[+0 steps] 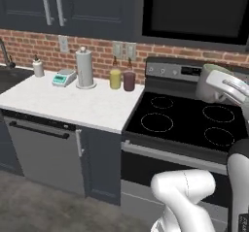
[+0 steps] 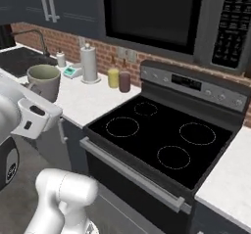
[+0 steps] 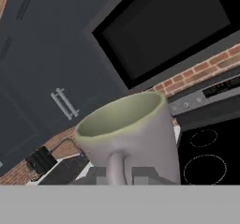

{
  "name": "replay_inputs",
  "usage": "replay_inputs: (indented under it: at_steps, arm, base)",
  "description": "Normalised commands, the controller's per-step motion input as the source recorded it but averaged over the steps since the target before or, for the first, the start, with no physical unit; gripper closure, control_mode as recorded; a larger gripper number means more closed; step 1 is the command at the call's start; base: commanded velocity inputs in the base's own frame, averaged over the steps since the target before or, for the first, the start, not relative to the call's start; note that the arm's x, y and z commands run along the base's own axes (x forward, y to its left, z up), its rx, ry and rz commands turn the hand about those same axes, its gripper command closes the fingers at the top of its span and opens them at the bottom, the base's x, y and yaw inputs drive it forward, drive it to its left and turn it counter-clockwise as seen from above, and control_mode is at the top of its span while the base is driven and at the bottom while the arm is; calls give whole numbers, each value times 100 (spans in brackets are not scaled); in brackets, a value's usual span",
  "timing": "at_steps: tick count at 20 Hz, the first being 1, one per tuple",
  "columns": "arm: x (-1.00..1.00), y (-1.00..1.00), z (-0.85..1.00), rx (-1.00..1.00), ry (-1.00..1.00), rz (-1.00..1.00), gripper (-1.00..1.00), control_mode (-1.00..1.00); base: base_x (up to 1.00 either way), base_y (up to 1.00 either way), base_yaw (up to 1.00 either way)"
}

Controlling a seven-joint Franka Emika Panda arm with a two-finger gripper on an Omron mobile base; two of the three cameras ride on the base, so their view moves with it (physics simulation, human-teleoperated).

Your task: Gather all objects into one cabinet and sort the glasses and bowls to opposite sides.

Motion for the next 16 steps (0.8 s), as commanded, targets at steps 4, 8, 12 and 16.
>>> replay_inputs:
  at_steps: [4,8,12,16]
  arm:
    - [0,0,0,0,0,0,100,100]
    - [0,0,0,0,0,0,100,100]
    - [0,0,0,0,0,0,100,100]
    - [0,0,0,0,0,0,100,100]
  base:
    - [0,100,55]
    - [0,100,53]
    - [-8,100,42]
    - [24,100,36]
